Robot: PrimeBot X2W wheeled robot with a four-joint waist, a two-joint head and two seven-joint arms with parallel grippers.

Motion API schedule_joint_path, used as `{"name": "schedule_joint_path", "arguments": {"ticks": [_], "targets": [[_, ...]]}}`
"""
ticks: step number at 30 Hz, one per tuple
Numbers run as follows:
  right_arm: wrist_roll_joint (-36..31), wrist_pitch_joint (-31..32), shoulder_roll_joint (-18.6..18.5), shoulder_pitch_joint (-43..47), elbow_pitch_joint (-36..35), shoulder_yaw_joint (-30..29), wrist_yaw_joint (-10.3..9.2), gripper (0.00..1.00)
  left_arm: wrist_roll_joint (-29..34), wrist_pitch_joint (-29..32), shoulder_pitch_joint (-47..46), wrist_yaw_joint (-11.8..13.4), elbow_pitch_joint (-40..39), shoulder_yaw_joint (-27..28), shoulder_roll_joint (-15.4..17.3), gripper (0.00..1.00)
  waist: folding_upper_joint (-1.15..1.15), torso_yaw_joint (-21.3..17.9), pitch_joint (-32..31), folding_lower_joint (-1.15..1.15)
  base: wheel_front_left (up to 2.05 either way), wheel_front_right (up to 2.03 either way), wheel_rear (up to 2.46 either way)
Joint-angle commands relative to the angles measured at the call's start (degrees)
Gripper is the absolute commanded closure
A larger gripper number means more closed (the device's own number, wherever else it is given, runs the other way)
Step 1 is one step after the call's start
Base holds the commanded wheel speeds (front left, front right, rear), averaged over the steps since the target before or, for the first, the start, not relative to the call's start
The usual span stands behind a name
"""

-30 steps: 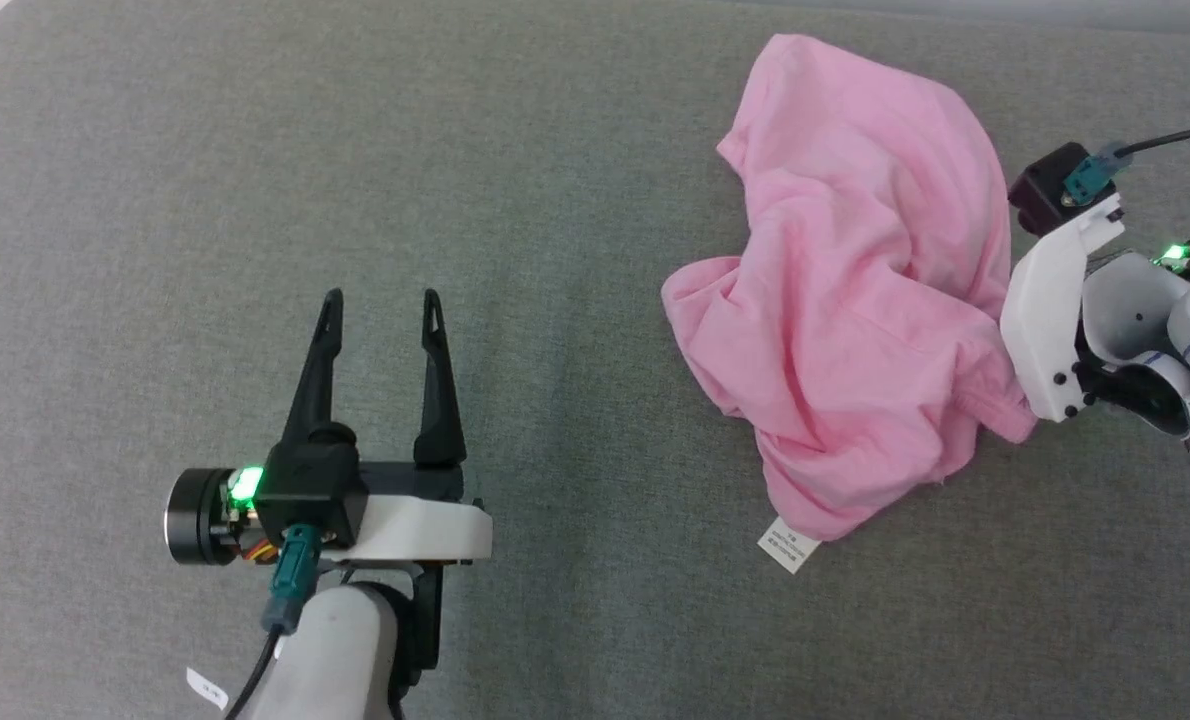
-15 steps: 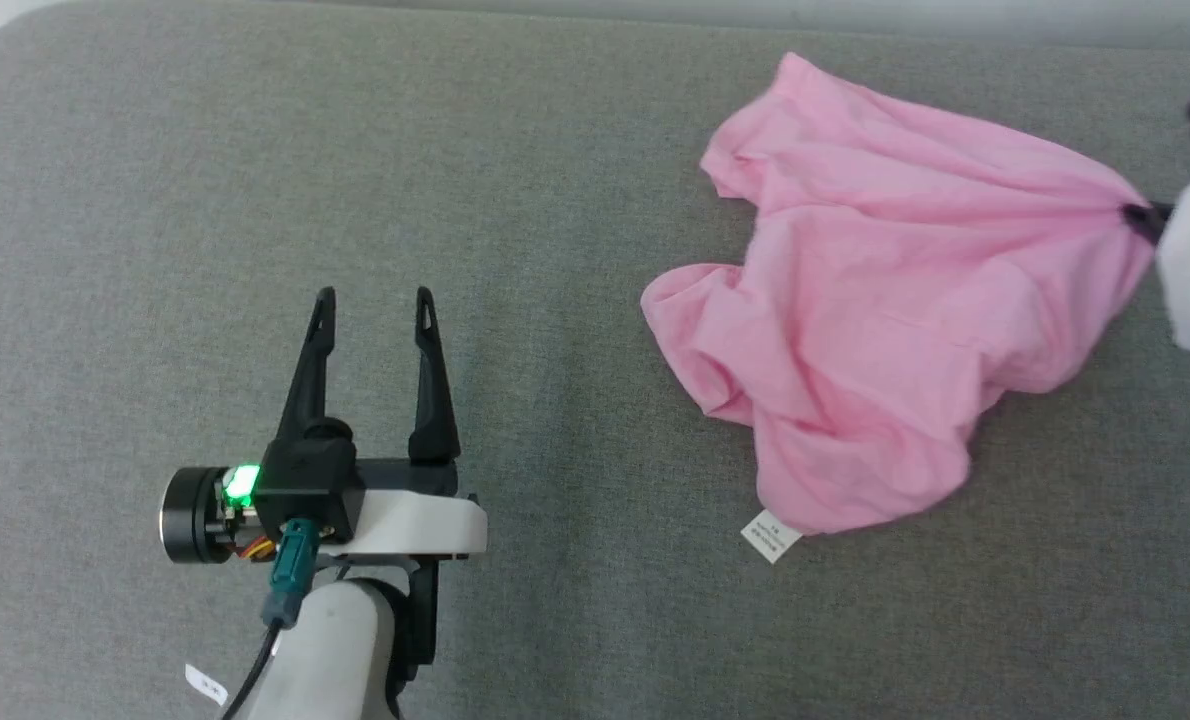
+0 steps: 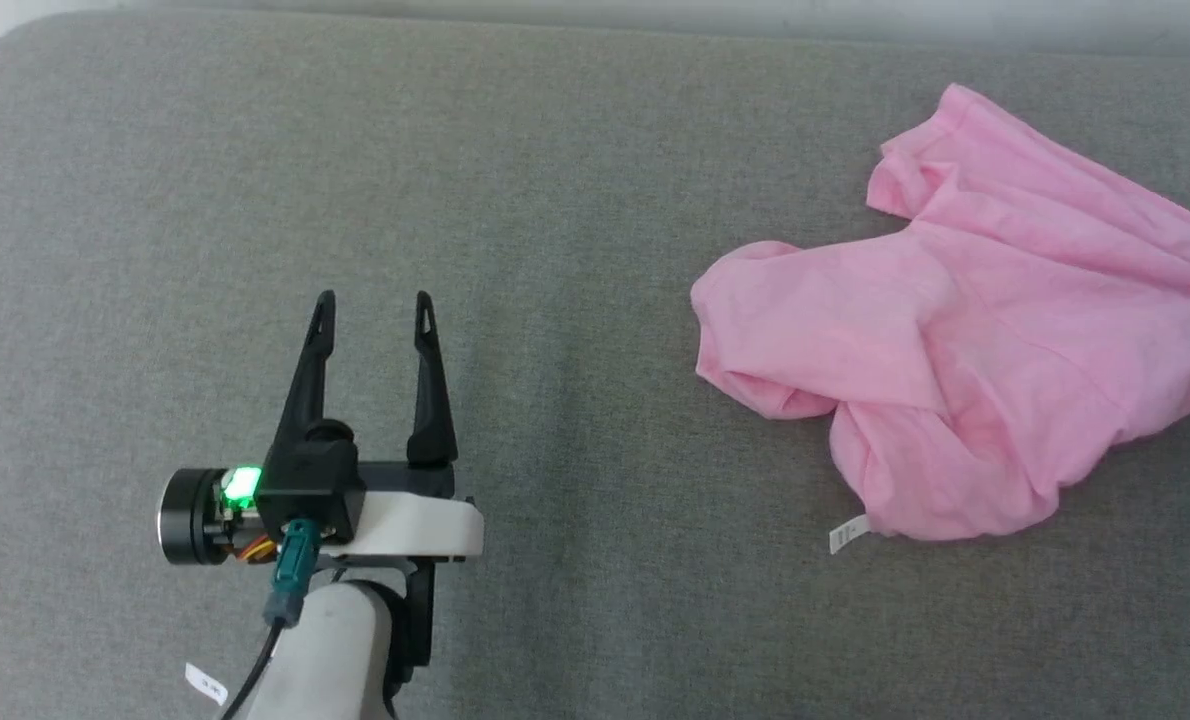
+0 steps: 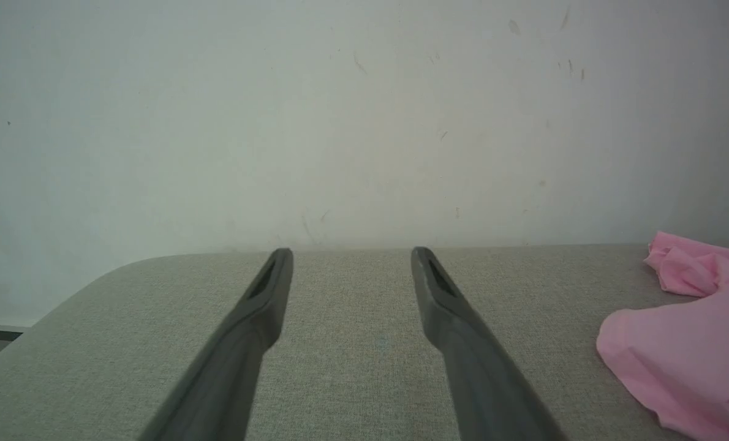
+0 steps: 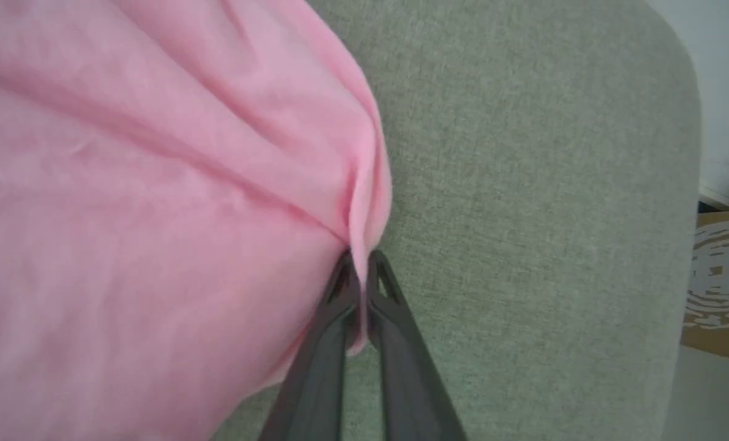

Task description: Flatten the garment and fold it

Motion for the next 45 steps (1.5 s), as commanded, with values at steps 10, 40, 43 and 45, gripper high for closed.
{"name": "schedule_joint_path", "arguments": {"ticks": [10, 40, 43, 45], "targets": [[-9.09, -30.90, 4.05, -3.93, 2.61, -7.41, -0.05, 0.00, 0.89, -0.27, 0.18, -1.72, 1.88, 1.77, 3.44, 0.00, 0.00, -4.91, -5.76, 0.00, 0.00, 0.00, 0.00], [-46.20, -31.59, 39.38, 43.56, -57.84, -57.69, -0.05, 0.00, -25.27, 34.48, -38.41, -19.08, 33.36, -36.22, 13.75, 0.00, 0.00, -12.42, -4.21, 0.00, 0.00, 0.00, 0.00], [-46.59, -31.59, 40.25, 44.49, -57.60, -56.95, -0.05, 0.00, -31.07, 39.70, -42.26, -19.08, 32.96, -44.20, 17.30, 0.00, 0.00, -14.22, -3.21, 0.00, 0.00, 0.00, 0.00], [-46.81, -31.59, 40.61, 44.70, -57.44, -56.70, -0.05, 0.00, -34.42, 42.77, -44.33, -19.08, 32.88, -48.83, 18.70, 0.00, 0.00, -15.25, -2.57, 0.00, 0.00, 0.00, 0.00]]}}
